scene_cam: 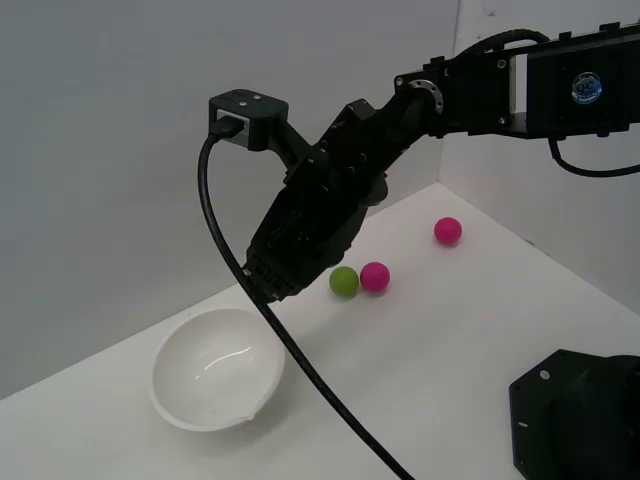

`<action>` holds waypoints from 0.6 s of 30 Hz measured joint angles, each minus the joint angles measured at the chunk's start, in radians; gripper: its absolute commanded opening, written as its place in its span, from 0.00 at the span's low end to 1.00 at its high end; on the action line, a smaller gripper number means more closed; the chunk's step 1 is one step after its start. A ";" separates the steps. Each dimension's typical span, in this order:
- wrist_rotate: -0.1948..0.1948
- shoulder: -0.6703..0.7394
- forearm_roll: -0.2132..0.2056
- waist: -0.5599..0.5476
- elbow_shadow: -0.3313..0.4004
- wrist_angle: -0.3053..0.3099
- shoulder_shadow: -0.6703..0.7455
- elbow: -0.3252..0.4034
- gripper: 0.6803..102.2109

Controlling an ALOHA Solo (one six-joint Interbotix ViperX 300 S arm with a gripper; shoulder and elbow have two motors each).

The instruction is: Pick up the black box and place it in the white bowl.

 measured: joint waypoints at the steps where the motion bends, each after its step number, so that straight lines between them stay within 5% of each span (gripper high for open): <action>1: 0.000 -0.012 0.000 -0.006 -0.008 -0.003 -0.012 -0.008 0.02; 18: 0.008 -0.172 0.000 -0.103 -0.081 -0.075 -0.169 -0.083 0.02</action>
